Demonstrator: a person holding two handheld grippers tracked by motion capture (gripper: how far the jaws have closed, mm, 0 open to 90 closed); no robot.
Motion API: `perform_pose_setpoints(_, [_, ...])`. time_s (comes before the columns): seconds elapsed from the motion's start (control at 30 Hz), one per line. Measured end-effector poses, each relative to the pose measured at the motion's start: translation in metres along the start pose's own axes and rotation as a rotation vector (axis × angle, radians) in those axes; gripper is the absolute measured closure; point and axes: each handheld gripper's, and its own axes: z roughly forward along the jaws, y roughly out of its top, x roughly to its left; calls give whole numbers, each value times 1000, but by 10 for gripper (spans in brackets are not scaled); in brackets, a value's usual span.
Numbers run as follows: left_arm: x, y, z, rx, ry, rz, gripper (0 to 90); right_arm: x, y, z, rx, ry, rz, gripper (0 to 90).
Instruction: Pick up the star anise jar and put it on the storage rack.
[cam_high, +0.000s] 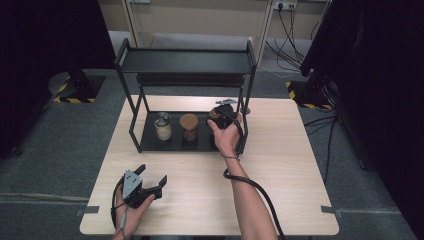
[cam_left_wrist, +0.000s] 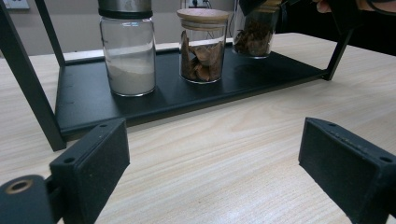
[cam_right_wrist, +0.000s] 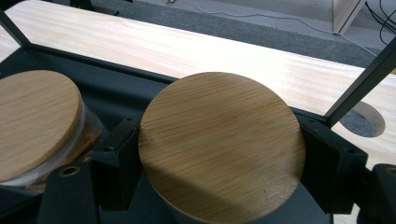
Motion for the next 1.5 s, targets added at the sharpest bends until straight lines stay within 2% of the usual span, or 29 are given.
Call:
perform_pose_setpoints(0.57, [0,0,0,1,-1,-1,80,-3,-9,10,13,2,11,240])
perform_pose_setpoints(1.5, [0,0,0,1,0,5,80,-3,-12,11,7,10,-8,236])
